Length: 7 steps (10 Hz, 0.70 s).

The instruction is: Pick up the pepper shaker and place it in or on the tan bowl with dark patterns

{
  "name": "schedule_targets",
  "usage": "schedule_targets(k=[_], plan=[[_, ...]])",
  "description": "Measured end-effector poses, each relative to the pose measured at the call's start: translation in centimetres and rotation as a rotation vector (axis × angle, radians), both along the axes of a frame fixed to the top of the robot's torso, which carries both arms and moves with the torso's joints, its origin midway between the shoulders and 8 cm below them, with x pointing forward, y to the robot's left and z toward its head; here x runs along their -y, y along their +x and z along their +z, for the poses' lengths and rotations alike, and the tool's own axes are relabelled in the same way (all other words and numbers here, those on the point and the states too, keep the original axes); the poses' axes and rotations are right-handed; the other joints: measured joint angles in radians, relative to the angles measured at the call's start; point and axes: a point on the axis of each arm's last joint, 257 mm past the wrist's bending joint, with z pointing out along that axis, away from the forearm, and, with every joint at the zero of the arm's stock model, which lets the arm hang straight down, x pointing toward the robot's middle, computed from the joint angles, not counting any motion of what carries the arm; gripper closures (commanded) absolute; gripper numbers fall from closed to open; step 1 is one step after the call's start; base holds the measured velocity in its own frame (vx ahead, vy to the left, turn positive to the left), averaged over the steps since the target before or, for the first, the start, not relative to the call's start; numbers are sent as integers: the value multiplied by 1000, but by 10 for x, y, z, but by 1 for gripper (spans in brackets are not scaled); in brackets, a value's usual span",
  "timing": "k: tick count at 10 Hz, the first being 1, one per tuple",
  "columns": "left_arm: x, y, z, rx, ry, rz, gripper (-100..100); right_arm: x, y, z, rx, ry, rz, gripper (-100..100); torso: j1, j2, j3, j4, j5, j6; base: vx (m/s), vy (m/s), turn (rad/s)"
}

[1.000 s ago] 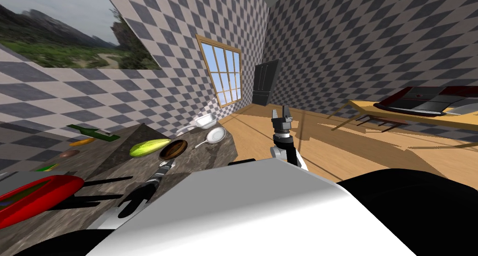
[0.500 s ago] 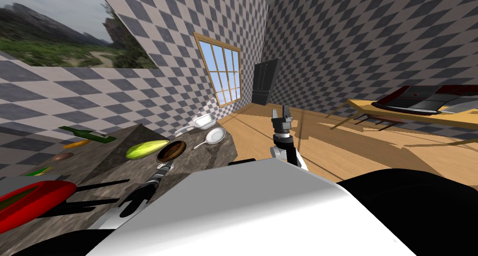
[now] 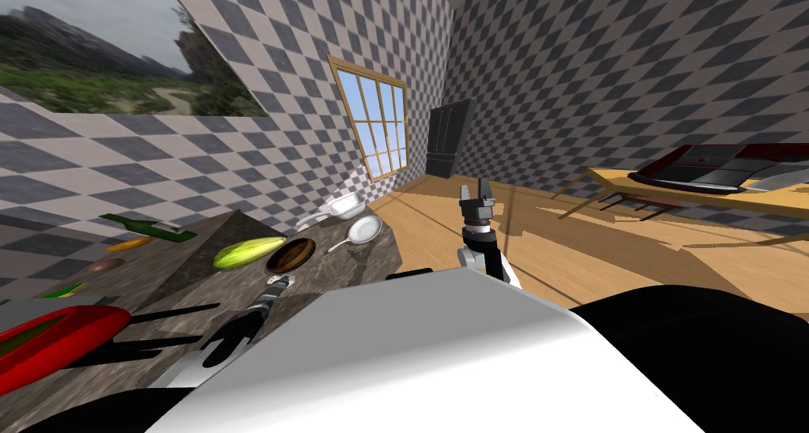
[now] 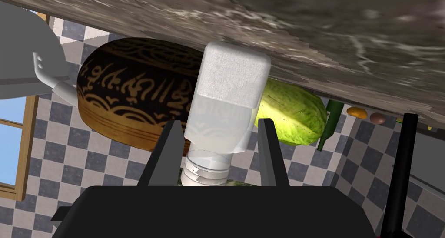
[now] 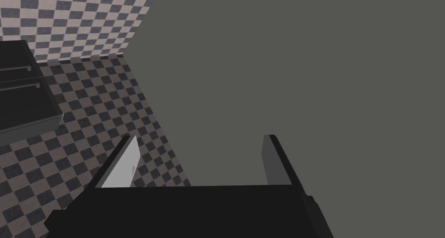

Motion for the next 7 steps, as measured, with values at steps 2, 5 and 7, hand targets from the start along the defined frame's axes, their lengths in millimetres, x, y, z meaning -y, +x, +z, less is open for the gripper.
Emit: schedule_targets(k=[2,5,7], plan=[[0,0,0,0,0,0,100,0,0,0,0,0,0,0,0,0,0,0,0,0,4,-5,24],[2,0,4,0,-1,-5,100,0,0,0,0,0,0,0,0,0,0,0,0,0,3,-4,-9],[-2,-8,11,5,-14,16,100,0,0,0,0,0,0,0,-1,0,0,0,0,0,5,-7,-43]])
